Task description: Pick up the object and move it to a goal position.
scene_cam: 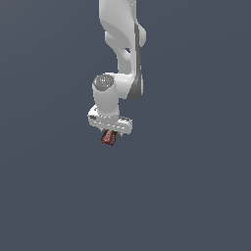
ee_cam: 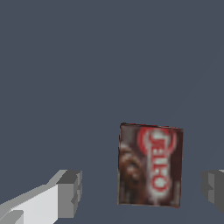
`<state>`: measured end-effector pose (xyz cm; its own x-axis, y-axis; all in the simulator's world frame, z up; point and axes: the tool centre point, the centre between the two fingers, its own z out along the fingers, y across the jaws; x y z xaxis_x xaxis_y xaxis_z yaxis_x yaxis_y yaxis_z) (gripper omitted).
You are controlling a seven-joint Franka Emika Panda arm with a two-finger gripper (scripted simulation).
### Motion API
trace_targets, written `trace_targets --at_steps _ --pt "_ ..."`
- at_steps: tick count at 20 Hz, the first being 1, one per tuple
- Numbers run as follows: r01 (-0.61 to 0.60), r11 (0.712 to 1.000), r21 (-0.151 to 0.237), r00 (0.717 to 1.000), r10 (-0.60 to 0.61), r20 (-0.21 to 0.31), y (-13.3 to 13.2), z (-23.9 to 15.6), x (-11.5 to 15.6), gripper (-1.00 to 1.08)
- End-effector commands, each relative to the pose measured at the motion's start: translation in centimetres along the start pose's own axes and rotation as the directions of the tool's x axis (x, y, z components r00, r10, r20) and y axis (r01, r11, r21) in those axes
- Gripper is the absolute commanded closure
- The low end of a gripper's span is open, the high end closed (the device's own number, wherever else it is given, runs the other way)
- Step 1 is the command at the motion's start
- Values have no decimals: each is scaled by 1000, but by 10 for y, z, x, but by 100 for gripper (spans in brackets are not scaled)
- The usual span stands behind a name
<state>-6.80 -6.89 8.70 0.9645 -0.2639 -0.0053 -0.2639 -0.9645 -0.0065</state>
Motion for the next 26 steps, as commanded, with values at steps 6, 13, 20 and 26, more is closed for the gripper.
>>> trace_targets --at_steps 6,13,20,26 --pt "-68 998 -6 998 68 -5 21 20 -13 -92" --pt "-70 998 -6 998 70 -5 22 23 -14 -92" --pt "-72 997 -6 997 72 -5 23 49 -15 -92" --pt "-74 997 -6 997 74 -6 23 69 -15 -92"
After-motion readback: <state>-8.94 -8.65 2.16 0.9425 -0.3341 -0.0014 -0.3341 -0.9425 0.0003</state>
